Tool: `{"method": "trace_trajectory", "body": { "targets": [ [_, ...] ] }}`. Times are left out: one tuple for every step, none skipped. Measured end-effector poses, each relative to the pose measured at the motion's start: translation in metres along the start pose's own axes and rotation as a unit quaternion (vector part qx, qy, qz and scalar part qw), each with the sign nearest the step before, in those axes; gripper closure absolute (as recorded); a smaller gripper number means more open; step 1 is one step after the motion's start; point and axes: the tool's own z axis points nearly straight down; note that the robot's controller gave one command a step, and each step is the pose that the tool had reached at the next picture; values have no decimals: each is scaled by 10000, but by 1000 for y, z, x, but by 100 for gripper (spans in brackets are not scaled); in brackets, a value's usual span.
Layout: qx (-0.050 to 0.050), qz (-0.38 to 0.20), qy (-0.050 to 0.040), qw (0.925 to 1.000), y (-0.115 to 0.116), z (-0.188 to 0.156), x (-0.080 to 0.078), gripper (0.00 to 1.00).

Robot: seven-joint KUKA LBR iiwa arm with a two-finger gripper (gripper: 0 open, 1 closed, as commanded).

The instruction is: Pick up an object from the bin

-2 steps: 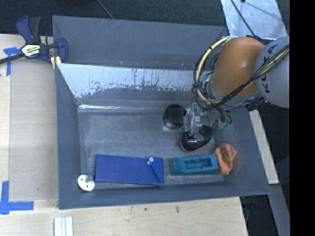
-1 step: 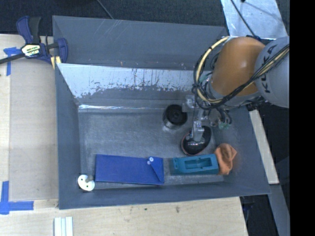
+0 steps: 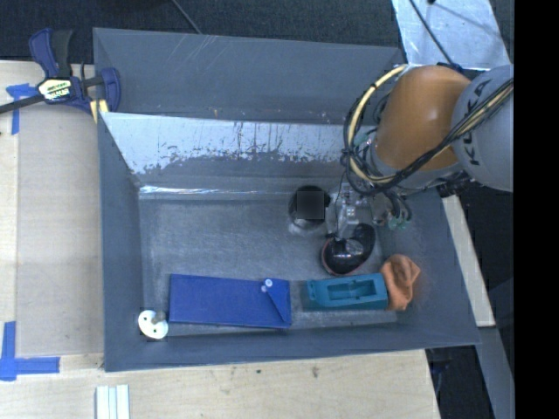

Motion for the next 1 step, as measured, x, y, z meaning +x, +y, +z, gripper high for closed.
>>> {"method": "trace_trajectory", "body": {
  "targets": [
    [-1, 1, -1, 10000, 0, 0, 0, 0]
  ]
}}
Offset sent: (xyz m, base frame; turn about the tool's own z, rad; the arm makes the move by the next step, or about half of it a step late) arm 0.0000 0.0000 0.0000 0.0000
